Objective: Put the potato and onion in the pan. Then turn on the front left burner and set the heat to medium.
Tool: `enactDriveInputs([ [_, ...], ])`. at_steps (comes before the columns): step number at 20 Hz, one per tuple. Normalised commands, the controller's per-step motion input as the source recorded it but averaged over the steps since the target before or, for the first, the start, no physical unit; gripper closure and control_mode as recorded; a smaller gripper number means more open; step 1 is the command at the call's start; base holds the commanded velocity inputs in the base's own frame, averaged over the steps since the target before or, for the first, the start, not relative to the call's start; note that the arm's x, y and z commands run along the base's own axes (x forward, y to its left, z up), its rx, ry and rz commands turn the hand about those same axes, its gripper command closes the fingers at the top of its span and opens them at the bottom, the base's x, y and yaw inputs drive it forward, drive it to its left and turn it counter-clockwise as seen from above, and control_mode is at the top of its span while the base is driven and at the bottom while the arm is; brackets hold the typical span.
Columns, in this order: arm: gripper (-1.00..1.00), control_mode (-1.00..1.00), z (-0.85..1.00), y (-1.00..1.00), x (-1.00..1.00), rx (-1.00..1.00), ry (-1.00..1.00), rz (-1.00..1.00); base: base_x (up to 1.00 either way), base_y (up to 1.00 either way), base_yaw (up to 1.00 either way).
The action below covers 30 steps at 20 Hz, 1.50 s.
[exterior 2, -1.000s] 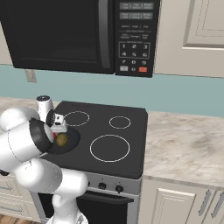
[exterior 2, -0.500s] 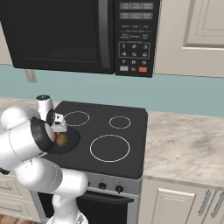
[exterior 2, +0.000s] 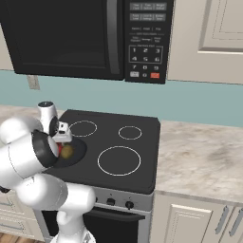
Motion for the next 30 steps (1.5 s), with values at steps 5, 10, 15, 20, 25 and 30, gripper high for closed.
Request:
enactDriveInputs([
  [5,-1.00,-1.00,0.20,0.05,-0.46,0.00,-0.01,0.00,0.00,0.00,0.00],
  [10,-1.00,-1.00,0.07,0.17,-0.49,0.00,0.00,0.00,0.00,0.00,0.00],
  [15,-1.00,-1.00,0.00,0.12,-0.40,0.01,-0.02,-0.05,0.00,0.00,0.00],
  [20,-1.00,-1.00,0.00,0.08,-0.33,0.05,-0.07,-0.15,0.00,0.00,0.00],
  [25,-1.00,-1.00,0.00,0.19,-0.31,0.06,-0.11,-0.22,0.00,0.00,0.00],
  [30,-1.00,-1.00,0.00,0.37,-0.27,0.03,-0.07,-0.27,0.00,0.00,0.00],
])
